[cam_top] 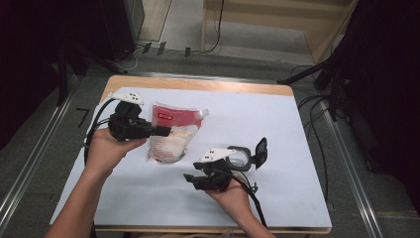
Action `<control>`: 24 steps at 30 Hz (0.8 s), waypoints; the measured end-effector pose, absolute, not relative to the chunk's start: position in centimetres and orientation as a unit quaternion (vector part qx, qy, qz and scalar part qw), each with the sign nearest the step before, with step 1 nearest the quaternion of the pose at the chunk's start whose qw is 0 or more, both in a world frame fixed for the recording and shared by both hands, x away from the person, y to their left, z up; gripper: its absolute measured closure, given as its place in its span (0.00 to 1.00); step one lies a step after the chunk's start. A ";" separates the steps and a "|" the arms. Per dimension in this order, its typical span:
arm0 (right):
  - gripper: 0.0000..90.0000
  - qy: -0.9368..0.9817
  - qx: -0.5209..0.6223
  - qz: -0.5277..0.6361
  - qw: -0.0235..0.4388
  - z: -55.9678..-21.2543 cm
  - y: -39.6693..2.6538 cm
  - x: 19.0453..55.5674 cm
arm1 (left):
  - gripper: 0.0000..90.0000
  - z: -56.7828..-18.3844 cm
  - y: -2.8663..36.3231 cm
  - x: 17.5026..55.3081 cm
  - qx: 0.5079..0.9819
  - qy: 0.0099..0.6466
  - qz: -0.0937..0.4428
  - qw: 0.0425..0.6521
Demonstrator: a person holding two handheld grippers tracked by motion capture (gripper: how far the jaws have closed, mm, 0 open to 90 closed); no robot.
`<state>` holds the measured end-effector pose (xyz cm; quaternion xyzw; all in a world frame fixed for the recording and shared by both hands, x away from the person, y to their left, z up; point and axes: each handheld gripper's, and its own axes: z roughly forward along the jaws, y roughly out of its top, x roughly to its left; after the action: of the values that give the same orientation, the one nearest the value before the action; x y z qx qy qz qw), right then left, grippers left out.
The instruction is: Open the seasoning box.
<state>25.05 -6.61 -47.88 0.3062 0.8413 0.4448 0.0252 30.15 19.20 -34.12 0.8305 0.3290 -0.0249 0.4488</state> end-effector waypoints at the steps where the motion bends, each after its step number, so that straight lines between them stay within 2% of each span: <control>1: 0.54 0.841 0.306 0.445 0.026 -48.0 -6.6 25.1 | 1.00 -33.8 18.8 29.8 0.834 0.323 -0.024 0.447; 16: 0.55 0.824 0.332 0.458 0.033 -49.4 -6.3 25.9 | 1.00 -32.7 17.0 27.6 0.846 0.301 -0.033 0.438; 24: 0.57 0.815 0.338 0.467 0.059 -49.7 -6.3 25.8 | 1.00 -32.5 16.8 27.2 0.842 0.307 -0.060 0.440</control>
<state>25.80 -6.32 -49.72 0.3381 0.8152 0.4666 0.0589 27.24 16.80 -32.52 0.8418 0.3074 -0.0605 0.4395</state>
